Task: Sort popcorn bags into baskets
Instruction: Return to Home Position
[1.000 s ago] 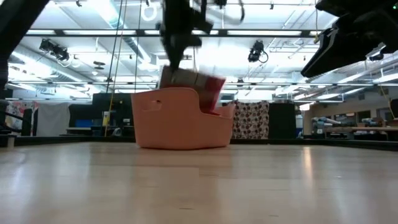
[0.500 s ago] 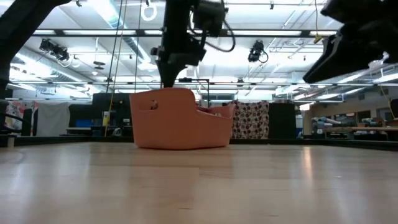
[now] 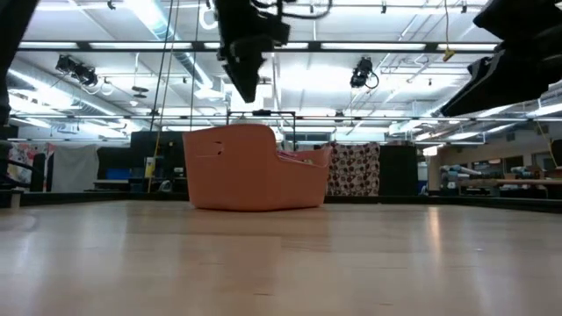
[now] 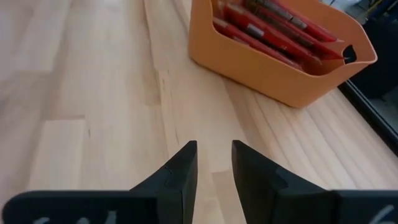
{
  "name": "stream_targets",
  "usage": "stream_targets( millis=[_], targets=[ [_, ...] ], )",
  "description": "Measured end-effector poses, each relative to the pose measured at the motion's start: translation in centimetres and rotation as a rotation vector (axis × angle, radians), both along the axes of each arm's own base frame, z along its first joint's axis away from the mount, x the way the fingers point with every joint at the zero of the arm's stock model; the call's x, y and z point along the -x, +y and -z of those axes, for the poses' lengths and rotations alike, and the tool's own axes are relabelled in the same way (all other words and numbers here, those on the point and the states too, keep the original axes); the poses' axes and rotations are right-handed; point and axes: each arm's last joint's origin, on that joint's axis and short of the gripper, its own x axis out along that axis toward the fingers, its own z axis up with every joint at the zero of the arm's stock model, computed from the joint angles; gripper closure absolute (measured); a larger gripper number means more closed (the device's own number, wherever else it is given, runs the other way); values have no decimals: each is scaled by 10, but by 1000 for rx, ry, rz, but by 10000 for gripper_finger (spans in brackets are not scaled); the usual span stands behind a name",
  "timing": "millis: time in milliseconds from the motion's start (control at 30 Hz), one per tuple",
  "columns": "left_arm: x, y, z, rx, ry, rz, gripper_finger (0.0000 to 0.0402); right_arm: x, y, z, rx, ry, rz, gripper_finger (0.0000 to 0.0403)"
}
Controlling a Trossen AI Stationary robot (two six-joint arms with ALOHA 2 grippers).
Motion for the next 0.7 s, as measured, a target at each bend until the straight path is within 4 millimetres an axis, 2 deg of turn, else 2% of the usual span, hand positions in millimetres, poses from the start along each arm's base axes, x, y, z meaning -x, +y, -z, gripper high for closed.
stream_targets(
  millis=[300,700],
  targets=[
    [49,-10,-4,39,-241,5,285,12,-12,5,-83,-177,-81,335],
    [98,-17,4,30,-488,13,286,27,-25,11,-170,-309,-201,378]
  ],
)
